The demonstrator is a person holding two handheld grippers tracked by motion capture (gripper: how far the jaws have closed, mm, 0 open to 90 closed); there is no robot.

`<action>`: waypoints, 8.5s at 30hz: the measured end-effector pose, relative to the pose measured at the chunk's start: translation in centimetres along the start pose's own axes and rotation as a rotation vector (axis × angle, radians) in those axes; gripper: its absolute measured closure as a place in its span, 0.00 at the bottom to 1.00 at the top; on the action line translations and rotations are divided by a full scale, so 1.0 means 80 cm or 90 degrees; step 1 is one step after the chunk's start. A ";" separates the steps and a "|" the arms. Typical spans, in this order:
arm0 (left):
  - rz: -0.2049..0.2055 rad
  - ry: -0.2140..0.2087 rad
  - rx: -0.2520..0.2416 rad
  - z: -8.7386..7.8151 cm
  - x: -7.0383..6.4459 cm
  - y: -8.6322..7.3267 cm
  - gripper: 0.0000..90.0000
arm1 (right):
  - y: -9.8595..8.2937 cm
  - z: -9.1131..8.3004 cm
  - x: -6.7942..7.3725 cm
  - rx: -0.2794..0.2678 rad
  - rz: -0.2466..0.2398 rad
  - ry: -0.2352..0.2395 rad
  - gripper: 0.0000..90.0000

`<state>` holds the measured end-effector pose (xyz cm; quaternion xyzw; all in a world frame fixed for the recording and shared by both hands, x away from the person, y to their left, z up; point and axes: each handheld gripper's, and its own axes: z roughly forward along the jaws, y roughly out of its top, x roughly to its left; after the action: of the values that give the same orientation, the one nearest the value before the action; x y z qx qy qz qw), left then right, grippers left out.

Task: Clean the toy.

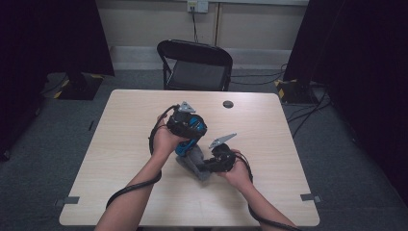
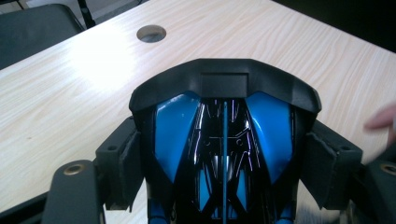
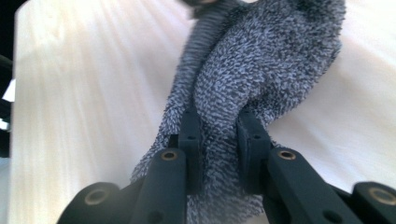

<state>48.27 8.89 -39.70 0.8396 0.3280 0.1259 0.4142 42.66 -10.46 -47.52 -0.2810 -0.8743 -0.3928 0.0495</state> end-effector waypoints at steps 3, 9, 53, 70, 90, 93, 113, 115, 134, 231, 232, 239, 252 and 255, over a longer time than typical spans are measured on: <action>-0.003 -0.002 0.005 -0.003 0.003 -0.006 0.28 | 0.001 -0.013 -0.009 0.002 0.009 -0.022 0.83; 0.000 0.001 0.014 -0.008 0.007 -0.016 0.28 | 0.004 -0.042 -0.028 -0.011 0.021 -0.058 0.84; 0.037 -0.038 0.051 0.008 -0.019 -0.026 0.28 | 0.081 -0.112 -0.036 -0.099 0.016 -0.101 0.84; 0.042 -0.038 0.053 0.006 -0.020 -0.020 0.28 | 0.073 -0.098 -0.036 -0.078 0.015 -0.105 0.84; 0.033 -0.032 0.038 0.000 -0.017 -0.009 0.28 | 0.056 -0.070 -0.032 -0.049 0.011 -0.094 0.84; 0.033 -0.033 0.040 0.001 -0.017 -0.009 0.28 | 0.053 -0.069 -0.033 -0.052 0.016 -0.089 0.84; 0.008 -0.039 0.044 0.012 -0.015 0.005 0.28 | 0.038 -0.044 -0.022 -0.046 0.012 -0.047 0.84; 0.009 -0.038 0.043 0.013 -0.015 0.005 0.28 | 0.035 -0.037 -0.020 -0.040 0.010 -0.043 0.84; -0.008 -0.022 0.025 0.012 -0.009 0.016 0.28 | 0.028 0.002 0.000 -0.014 0.002 0.004 0.84; -0.052 0.079 0.126 -0.036 0.080 -0.085 0.28 | -0.027 -0.149 -0.110 -0.065 0.085 -0.239 0.82; -0.052 0.080 0.128 -0.036 0.080 -0.086 0.28 | -0.029 -0.150 -0.112 -0.065 0.088 -0.242 0.82; -0.053 0.077 0.140 -0.032 0.083 -0.089 0.28 | -0.040 -0.149 -0.122 -0.060 0.097 -0.263 0.81; -0.045 0.075 0.151 -0.014 0.084 -0.092 0.28 | -0.057 -0.148 -0.138 -0.049 0.115 -0.275 0.81; -0.046 0.072 0.152 -0.009 0.085 -0.093 0.28 | -0.059 -0.148 -0.139 -0.049 0.117 -0.278 0.81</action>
<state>49.69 17.07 -45.43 0.8622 0.3936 0.1183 0.2962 47.87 -26.48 -45.97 -0.4389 -0.8194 -0.3500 -0.1160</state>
